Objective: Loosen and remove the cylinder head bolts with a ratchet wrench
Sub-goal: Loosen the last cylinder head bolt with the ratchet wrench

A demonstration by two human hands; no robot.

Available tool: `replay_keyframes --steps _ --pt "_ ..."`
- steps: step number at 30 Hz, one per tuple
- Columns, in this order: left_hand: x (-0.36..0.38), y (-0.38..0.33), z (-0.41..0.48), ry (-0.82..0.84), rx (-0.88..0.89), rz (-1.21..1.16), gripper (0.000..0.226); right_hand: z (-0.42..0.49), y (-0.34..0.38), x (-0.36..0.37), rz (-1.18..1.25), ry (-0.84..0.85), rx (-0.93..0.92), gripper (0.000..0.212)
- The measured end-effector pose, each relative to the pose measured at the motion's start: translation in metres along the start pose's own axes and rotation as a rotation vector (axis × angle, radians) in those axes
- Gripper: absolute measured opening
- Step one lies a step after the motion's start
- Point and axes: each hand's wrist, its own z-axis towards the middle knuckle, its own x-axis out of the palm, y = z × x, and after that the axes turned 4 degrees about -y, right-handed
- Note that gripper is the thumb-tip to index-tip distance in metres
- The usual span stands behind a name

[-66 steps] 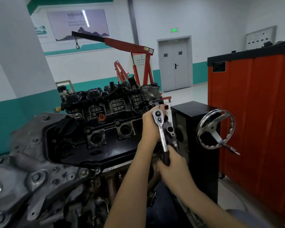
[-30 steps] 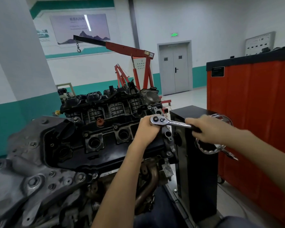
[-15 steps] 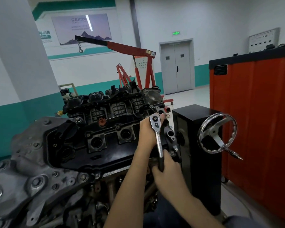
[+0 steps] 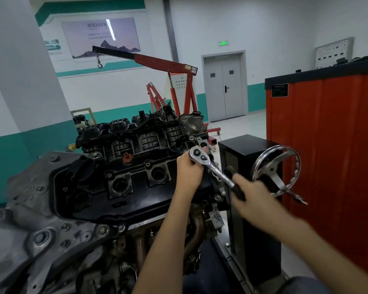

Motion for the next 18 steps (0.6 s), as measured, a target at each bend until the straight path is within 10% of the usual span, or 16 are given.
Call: replay_keyframes --steps 8,18 --pt "0.004 -0.002 0.003 -0.021 0.022 -0.007 0.059 -0.023 0.049 0.084 0.464 -0.104 0.2 0.026" --pt "0.001 -0.003 -0.001 -0.036 0.004 -0.011 0.041 0.061 -0.015 -0.06 -0.625 0.096 -0.317 0.019"
